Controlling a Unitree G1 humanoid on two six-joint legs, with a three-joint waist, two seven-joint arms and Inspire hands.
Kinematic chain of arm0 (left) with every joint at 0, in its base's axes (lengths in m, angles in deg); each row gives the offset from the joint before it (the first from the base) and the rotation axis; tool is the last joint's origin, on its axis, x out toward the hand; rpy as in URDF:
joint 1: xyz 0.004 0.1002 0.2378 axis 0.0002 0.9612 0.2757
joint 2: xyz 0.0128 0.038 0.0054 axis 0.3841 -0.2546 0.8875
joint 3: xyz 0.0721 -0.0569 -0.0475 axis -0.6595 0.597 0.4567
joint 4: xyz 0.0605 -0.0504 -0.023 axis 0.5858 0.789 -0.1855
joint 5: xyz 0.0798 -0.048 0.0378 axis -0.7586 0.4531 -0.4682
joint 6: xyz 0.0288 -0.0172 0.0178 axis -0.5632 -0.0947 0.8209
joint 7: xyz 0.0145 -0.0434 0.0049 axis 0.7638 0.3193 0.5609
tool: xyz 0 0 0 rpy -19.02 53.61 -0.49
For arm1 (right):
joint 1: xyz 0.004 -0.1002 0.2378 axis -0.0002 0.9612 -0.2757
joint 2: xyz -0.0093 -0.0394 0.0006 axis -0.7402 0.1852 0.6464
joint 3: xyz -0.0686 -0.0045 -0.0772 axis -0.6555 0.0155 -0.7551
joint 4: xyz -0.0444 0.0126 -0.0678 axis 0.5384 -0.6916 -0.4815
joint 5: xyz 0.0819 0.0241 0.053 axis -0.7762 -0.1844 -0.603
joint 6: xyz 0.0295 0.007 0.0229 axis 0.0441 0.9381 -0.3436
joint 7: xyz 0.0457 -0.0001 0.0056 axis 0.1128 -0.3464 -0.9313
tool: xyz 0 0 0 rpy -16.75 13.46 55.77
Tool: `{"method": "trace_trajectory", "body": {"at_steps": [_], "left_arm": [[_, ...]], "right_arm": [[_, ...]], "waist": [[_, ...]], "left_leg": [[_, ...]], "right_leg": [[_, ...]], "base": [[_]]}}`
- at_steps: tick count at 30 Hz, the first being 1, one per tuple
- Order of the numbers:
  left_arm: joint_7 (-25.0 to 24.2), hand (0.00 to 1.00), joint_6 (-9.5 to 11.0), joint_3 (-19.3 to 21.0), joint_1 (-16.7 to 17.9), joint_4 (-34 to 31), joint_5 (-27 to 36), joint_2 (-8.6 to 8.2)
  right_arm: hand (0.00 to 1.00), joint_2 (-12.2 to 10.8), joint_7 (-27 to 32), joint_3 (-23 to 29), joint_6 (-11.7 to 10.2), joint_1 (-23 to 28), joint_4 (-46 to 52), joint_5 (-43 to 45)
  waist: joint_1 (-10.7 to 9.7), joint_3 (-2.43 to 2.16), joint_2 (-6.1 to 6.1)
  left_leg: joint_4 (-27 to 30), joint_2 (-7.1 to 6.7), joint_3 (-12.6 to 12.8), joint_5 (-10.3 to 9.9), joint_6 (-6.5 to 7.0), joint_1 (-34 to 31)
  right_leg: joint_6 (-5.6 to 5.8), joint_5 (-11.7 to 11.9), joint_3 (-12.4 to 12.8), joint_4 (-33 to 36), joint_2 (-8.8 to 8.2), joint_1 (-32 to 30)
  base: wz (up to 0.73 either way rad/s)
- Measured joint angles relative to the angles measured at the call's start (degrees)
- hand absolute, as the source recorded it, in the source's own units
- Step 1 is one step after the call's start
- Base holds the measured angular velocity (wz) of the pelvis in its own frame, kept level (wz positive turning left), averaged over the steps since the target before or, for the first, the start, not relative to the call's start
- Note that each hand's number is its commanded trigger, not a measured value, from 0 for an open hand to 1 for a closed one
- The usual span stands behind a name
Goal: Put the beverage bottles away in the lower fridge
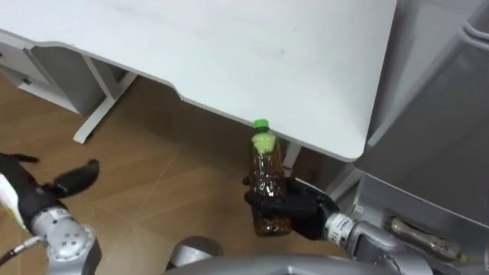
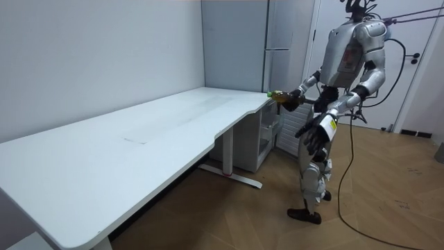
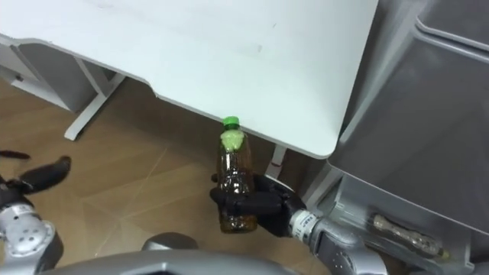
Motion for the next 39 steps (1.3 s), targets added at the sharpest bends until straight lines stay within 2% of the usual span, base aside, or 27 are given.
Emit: {"method": "trace_trajectory", "body": {"at_steps": [2,4,6,8,12,14,16,18,20,23,29,34,36,37,39], "left_arm": [[-1.9,0.0,-1.9,-0.8,0.0,4.9,0.0,-0.03],[-3.2,0.0,-2.6,-1.6,-0.2,9.6,0.0,-0.05],[-4.9,0.0,-4.2,-2.8,-0.4,13.7,0.0,-0.21],[-7.5,0.0,-6.6,-5.0,-0.2,17.7,-0.1,-0.3],[-12.0,0.0,-9.2,-5.7,-0.1,21.0,-0.3,-1.22],[-15.4,0.0,-11.1,-7.6,-0.1,21.3,-1.9,-1.32],[-17.8,0.0,-12.0,-9.1,-0.2,21.3,-3.7,-1.46],[-20.0,0.0,-12.3,-10.8,-0.3,21.3,-4.2,-1.53],[-22.5,0.0,-12.9,-11.6,-1.3,21.6,-4.1,-2.04],[-24.2,0.0,-13.0,-12.3,-3.1,23.5,-4.1,-1.94],[-26.7,0.0,-13.2,-13.1,-3.3,24.8,-4.9,-1.97],[-27.6,0.0,-13.4,-13.0,-3.3,24.8,-5.9,-1.95],[-27.5,0.0,-13.7,-12.9,-3.2,24.8,-6.1,-1.96],[-27.6,0.0,-13.9,-12.9,-3.1,24.8,-6.6,-1.95],[-27.5,0.0,-13.9,-12.9,-3.0,24.7,-7.0,-2.0]], "right_arm": [[1.0,0.2,0.6,-0.1,0.5,0.0,0.0,-1.1],[1.0,0.5,1.2,0.0,1.1,0.0,-0.1,-2.7],[1.0,0.8,1.4,0.0,1.5,0.0,-0.5,-5.1],[1.0,0.9,1.8,0.3,1.6,-0.1,-0.5,-7.3],[1.0,0.8,1.8,1.2,1.6,-0.5,-0.5,-7.4],[1.0,1.2,1.7,1.2,1.7,-0.7,-0.6,-7.0],[1.0,1.4,1.3,1.0,2.0,-0.7,-0.6,-6.9],[1.0,1.3,1.3,0.6,2.1,-0.6,-0.6,-6.9],[1.0,1.4,1.3,0.7,2.1,-0.6,-0.6,-6.9],[1.0,2.0,1.4,1.0,2.2,-0.6,-0.6,-7.2],[1.0,2.2,1.6,3.3,2.1,1.3,-0.6,-7.8],[1.0,1.9,3.2,3.8,2.2,1.5,-0.7,-9.7],[1.0,1.1,3.7,5.2,2.3,2.0,-0.8,-10.2],[1.0,0.6,4.5,6.0,2.3,2.4,-0.8,-12.6],[1.0,-0.2,7.0,7.3,2.5,2.9,-0.8,-16.7]], "waist": [[-0.7,0.06,-0.27],[-1.2,0.07,-0.14],[-1.8,0.09,-0.04],[-3.2,0.13,0.02],[-5.0,0.11,0.09],[-6.6,0.1,0.1],[-7.6,0.12,0.14],[-8.7,0.11,0.21],[-11.0,0.2,0.54],[-12.6,0.09,1.25],[-14.1,-0.35,2.04],[-15.3,-0.31,2.23],[-15.7,-0.33,2.31],[-15.8,-0.22,2.26],[-16.0,-0.35,2.05]], "left_leg": [[0.0,0.01,0.1,0.0,0.02,0.0],[0.0,0.09,0.5,-0.1,0.04,0.0],[-0.2,0.24,0.9,-0.2,0.04,0.0],[-0.1,0.27,1.0,-0.4,0.09,-0.1],[-0.1,0.4,1.7,-0.5,0.1,-0.4],[0.3,0.4,1.8,-0.5,0.12,-1.0],[0.2,0.54,2.4,-0.5,0.12,-1.2],[-0.1,0.68,3.1,-0.5,0.13,-0.9],[-0.2,0.74,3.1,-0.6,0.23,-1.0],[-0.1,0.87,3.5,-0.6,0.24,-1.2],[-0.1,1.4,5.2,-0.7,0.33,-0.9],[-0.1,1.46,6.2,-0.7,0.4,-0.3],[-0.1,1.46,6.6,-0.7,0.43,0.1],[-0.1,1.46,6.7,-0.8,0.46,0.1],[-0.1,1.46,6.9,-0.8,0.5,0.2]], "right_leg": [[-0.01,0.0,0.1,0.0,0.0,0.0],[-0.02,0.1,0.6,0.0,0.04,-0.1],[-0.05,0.1,1.1,0.0,0.09,-0.3],[-0.04,0.1,1.3,0.0,0.12,-0.3],[-0.03,0.1,1.9,0.1,0.1,-1.0],[0.0,0.2,2.2,0.2,0.1,-1.7],[0.0,0.4,2.7,0.4,0.11,-2.1],[0.01,0.4,3.3,0.5,0.1,-2.2],[0.02,0.4,3.3,1.0,0.1,-2.3],[-0.05,0.5,3.8,1.3,0.11,-3.1],[-0.06,0.8,5.8,1.9,0.29,-4.2],[-0.03,0.8,7.1,2.0,0.27,-4.2],[-0.01,0.8,7.7,1.9,0.27,-4.1],[0.01,0.8,7.8,1.8,0.26,-4.1],[0.16,1.0,8.1,1.1,0.28,-4.1]], "base": [[0.0],[-0.09],[-0.11],[-0.03],[-0.08],[-0.02],[-0.13],[-0.13],[-0.02],[-0.1],[-0.15],[-0.11],[-0.1],[-0.08],[-0.06]]}}
